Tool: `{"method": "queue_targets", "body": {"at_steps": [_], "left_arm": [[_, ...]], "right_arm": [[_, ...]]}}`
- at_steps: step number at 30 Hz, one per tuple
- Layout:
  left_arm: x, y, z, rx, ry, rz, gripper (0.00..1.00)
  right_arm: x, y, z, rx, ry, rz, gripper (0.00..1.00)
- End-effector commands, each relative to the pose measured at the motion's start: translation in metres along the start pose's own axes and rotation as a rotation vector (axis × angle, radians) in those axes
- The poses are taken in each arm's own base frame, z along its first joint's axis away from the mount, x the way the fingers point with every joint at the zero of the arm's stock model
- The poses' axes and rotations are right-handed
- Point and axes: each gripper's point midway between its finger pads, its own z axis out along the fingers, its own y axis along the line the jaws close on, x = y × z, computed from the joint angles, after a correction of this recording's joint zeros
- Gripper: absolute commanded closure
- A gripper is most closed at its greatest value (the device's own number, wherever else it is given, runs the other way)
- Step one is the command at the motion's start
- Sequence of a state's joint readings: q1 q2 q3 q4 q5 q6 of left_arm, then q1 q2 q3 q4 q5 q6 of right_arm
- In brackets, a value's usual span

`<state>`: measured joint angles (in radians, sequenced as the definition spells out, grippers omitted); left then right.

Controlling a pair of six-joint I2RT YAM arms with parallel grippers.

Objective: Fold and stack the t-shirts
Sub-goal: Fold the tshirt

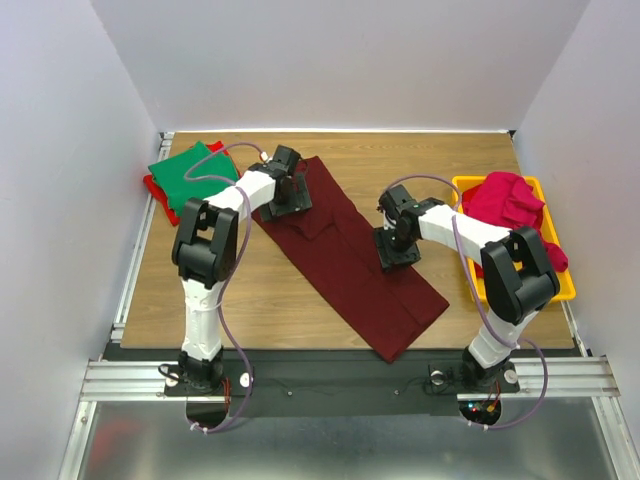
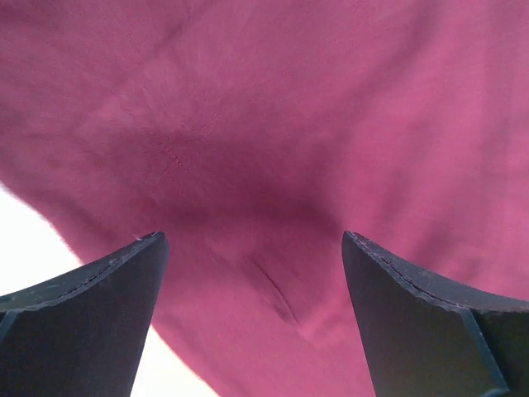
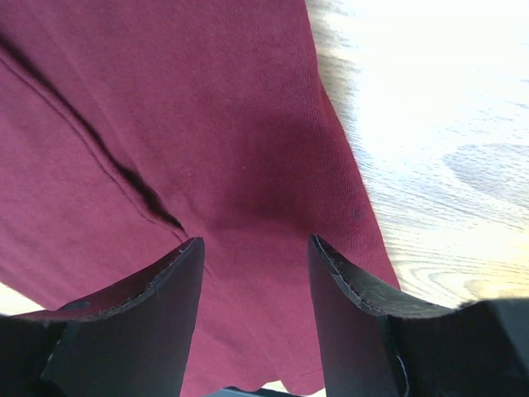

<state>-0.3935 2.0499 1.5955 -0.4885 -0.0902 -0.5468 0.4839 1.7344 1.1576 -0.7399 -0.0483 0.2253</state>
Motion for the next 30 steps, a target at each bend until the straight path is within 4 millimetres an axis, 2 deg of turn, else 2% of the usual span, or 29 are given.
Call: {"method": "queue_targets", "body": {"at_steps": [1, 4, 8, 12, 18, 20, 21, 22, 23, 30], "left_arm": [[0.02, 0.007, 0.021, -0.031, 0.062, 0.012, 0.02], [0.027, 0.013, 0.035, -0.061, 0.087, 0.026, 0.02], [0.026, 0.006, 0.047, -0.043, 0.096, 0.025, 0.02], [0.016, -0.009, 0.057, -0.008, 0.091, 0.022, 0.02], [-0.015, -0.041, 0.072, 0.062, 0.053, 0.026, 0.02], [-0.024, -0.056, 0.079, 0.104, 0.051, 0.027, 0.01], [-0.036, -0.066, 0.077, 0.132, 0.027, 0.026, 0.02], [-0.033, -0.068, 0.086, 0.141, 0.04, 0.026, 0.01], [-0.043, -0.077, 0.084, 0.165, 0.018, 0.024, 0.01], [-0.053, -0.097, 0.098, 0.257, -0.003, 0.013, 0.01]], "right_arm": [[0.002, -0.003, 0.008, 0.001, -0.001, 0.007, 0.42], [0.011, -0.001, 0.009, -0.018, 0.019, 0.011, 0.42], [0.028, 0.013, 0.01, -0.115, 0.074, 0.0, 0.42], [0.042, 0.019, 0.011, -0.167, 0.118, -0.022, 0.42], [0.043, 0.039, 0.007, -0.289, 0.16, -0.067, 0.42], [0.037, 0.042, 0.007, -0.303, 0.161, -0.072, 0.42], [0.035, 0.045, 0.007, -0.314, 0.162, -0.072, 0.42], [0.033, 0.046, 0.009, -0.32, 0.168, -0.066, 0.42], [0.024, 0.051, 0.006, -0.337, 0.15, -0.072, 0.42], [-0.008, 0.062, 0.009, -0.36, 0.113, -0.069, 0.42]]}}
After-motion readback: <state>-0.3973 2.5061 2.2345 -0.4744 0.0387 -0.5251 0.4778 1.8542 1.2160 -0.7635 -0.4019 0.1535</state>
